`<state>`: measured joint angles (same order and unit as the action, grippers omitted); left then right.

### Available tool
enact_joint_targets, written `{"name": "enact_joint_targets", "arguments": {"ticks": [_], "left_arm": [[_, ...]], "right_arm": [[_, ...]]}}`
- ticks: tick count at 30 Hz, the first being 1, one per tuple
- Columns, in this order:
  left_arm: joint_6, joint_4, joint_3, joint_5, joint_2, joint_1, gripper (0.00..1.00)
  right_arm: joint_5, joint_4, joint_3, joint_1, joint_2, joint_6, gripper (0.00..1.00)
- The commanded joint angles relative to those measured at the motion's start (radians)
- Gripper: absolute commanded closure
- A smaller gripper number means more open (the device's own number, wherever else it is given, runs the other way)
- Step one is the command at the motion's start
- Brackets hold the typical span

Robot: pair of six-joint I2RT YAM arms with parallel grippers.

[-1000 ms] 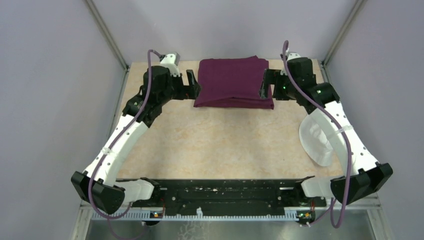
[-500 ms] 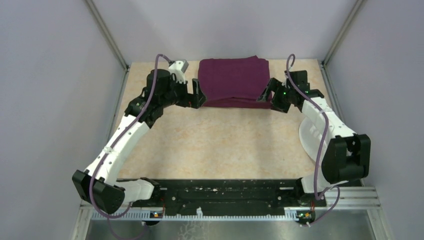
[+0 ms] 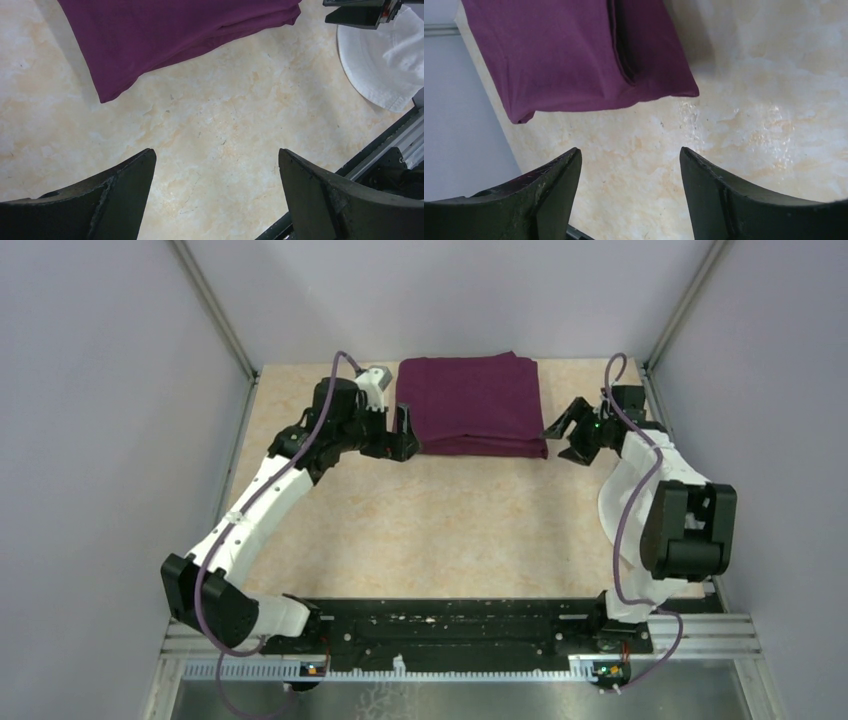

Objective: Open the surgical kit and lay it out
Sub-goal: Open the surgical kit at the center of the board.

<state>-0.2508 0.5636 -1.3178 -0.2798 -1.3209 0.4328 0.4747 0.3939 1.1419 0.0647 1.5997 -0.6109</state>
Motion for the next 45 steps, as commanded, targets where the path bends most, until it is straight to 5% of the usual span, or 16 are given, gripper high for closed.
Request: {"name": "enact_joint_targets", "arguments": {"ticks": [1,7,16,23,35,45], "left_arm": [[-0.011,0.024,-0.056,-0.004,-0.025,0.006,0.02],[-0.025,0.033,-0.072,0.003,-0.041,0.016,0.02],[-0.028,0.035,-0.081,0.04,-0.058,0.041,0.02],[-0.034,0.026,-0.122,0.045,-0.108,0.069,0.06],[-0.033,0.015,-0.162,0.063,-0.159,0.118,0.06],[0.017,-0.012,-0.23,0.039,-0.248,0.137,0.02]], "right_arm": [[0.06,-0.062,0.084,0.007,0.107,0.004,0.31],[0.123,-0.103,0.163,0.015,0.23,-0.019,0.43],[0.156,-0.105,0.203,0.041,0.243,-0.023,0.4],[0.226,-0.171,0.21,0.04,0.282,-0.086,0.57],[0.223,-0.187,0.217,0.04,0.316,-0.095,0.52],[0.295,-0.235,0.231,0.024,0.258,-0.183,1.0]]}}
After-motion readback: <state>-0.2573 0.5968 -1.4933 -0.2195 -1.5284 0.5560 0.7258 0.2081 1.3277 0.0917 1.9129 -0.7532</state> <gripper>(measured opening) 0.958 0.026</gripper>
